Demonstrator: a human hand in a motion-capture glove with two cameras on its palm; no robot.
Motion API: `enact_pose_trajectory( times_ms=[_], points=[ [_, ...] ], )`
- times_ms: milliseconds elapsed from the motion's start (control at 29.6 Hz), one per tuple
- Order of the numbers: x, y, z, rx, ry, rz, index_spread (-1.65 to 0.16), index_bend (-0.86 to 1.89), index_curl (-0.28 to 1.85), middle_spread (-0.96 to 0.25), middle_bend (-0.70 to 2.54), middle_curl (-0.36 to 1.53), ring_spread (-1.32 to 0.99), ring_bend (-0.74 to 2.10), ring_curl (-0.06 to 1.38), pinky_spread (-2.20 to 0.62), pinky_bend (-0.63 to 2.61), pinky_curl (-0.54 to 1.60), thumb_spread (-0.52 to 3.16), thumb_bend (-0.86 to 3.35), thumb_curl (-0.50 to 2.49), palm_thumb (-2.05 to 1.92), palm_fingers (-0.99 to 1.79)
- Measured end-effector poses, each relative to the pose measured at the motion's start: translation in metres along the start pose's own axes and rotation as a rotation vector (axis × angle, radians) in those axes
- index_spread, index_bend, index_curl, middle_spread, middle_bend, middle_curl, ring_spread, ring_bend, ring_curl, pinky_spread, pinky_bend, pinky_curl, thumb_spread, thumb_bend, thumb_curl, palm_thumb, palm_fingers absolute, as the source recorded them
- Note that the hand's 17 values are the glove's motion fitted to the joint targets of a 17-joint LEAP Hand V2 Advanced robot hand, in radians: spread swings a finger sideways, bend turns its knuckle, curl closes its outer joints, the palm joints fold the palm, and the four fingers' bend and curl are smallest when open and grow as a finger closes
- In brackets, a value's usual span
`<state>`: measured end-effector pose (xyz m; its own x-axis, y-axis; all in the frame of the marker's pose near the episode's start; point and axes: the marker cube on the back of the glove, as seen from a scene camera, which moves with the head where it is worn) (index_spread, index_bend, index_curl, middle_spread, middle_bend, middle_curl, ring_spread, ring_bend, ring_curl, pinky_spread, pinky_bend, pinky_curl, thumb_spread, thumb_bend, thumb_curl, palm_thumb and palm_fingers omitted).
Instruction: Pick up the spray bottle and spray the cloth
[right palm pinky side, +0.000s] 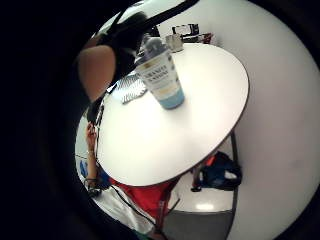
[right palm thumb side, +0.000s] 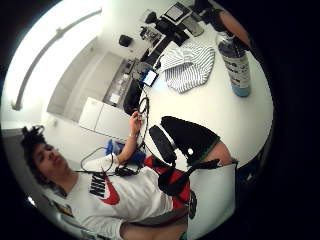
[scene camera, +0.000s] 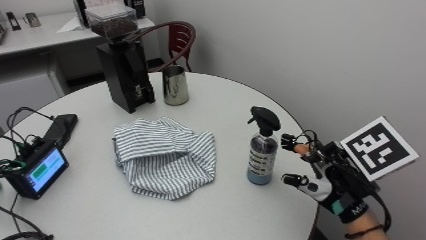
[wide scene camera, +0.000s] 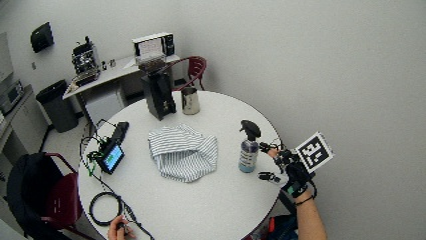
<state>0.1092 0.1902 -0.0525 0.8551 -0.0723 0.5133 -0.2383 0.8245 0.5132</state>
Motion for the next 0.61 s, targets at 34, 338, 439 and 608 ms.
enact_pose_trajectory(
  times_ms=[34, 338, 439, 608],
  points=[
    [0.007, -0.003, 0.002, 0.003, -0.02, 0.036, -0.38, 0.13, 0.21, -0.03, 0.32, 0.34, 0.01, 0.36, 0.29, 0.21, 0.39, 0.32, 1.06, -0.02, 0.25, 0.52, 0.59],
    [0.05, -0.03, 0.024, -0.009, -0.12, 0.19, -0.38, 0.12, 0.22, -0.03, 0.3, 0.35, 0.01, 0.36, 0.31, 0.21, 0.38, 0.33, 1.06, -0.02, 0.27, 0.53, 0.61],
    [0.061, -0.04, 0.031, -0.017, -0.194, 0.195, -0.38, 0.12, 0.22, -0.03, 0.28, 0.35, 0.0, 0.36, 0.31, 0.2, 0.39, 0.33, 1.05, -0.02, 0.27, 0.55, 0.61],
    [0.08, -0.049, 0.048, -0.017, -0.305, 0.187, -0.37, 0.11, 0.22, -0.04, 0.27, 0.35, -0.01, 0.38, 0.32, 0.2, 0.39, 0.34, 1.02, -0.01, 0.29, 0.59, 0.63]
  ],
)
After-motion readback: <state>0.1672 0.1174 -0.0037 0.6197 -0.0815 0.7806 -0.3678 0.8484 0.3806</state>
